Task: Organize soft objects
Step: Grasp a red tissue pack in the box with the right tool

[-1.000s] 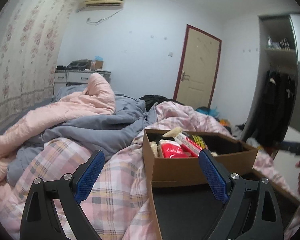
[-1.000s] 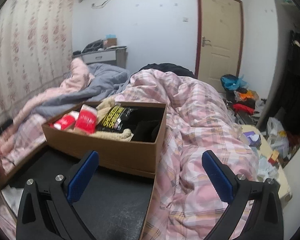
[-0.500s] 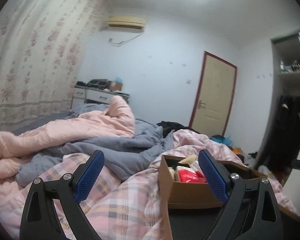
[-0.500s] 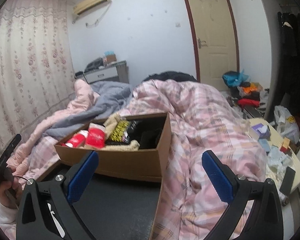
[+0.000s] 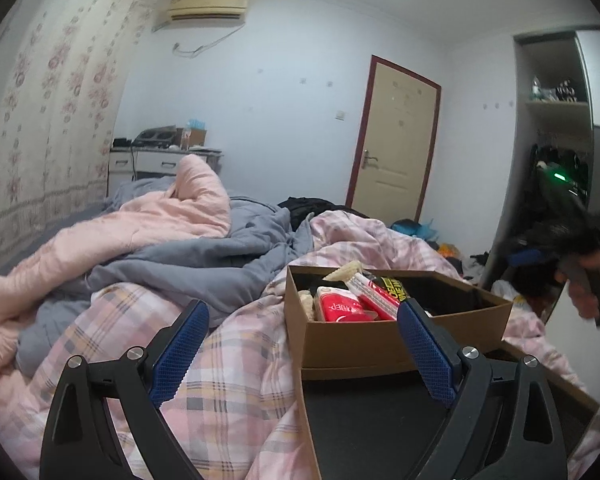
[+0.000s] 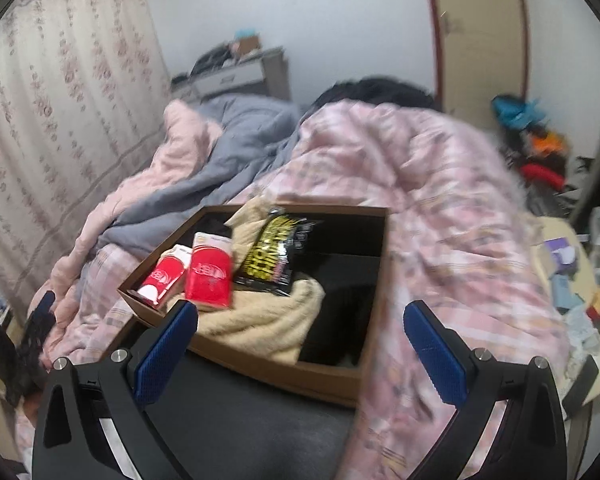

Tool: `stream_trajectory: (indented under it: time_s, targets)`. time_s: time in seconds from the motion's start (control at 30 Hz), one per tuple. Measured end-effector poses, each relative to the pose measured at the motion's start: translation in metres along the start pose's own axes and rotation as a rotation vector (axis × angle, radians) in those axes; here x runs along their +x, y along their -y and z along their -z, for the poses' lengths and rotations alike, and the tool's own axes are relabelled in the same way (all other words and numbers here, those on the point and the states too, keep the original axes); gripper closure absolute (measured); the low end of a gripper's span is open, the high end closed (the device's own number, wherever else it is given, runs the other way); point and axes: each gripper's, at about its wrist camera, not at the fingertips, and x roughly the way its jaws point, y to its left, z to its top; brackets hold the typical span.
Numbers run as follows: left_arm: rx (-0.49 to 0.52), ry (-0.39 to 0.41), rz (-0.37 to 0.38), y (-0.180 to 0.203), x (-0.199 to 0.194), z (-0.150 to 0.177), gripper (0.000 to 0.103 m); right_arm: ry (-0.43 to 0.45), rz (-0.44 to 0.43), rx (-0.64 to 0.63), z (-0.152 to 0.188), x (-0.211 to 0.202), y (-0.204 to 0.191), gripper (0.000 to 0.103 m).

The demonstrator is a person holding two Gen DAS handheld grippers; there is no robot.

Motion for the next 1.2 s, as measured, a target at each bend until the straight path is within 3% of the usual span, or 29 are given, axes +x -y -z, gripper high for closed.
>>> stream_trajectory:
  time_s: [0.3,0.67,0.7,0.8,0.83,1.0,1.2]
  targets:
    - [0.014,-0.016,0.02,0.001,0.002,0.002,0.009,-0.249,-0.012,-0.202,-0.011,0.083,-0.057,0.001]
    - [0.052,-0.028,0.022,0.008,0.005,0.005,0.009,-0.304,-0.056,-0.187,-0.012,0.122,-0.078,0.001]
    - [0.052,-0.028,0.021,0.008,0.005,0.005,0.009,-0.307,-0.047,-0.188,-0.012,0.124,-0.077,0.006]
    - [0.052,-0.029,0.021,0.008,0.005,0.006,0.009,-0.322,-0.07,-0.149,-0.011,0.128,-0.072,0.041]
    - [0.053,-0.029,0.02,0.008,0.005,0.006,0.009,-0.327,-0.095,-0.122,-0.01,0.128,-0.069,0.046]
    - [0.054,-0.028,0.02,0.008,0.005,0.006,0.009,-0.33,-0.076,-0.114,-0.004,0.129,-0.068,0.057]
    - [0.061,-0.028,0.018,0.009,0.004,0.006,0.009,-0.209,-0.127,-0.069,-0.014,0.092,-0.062,0.062]
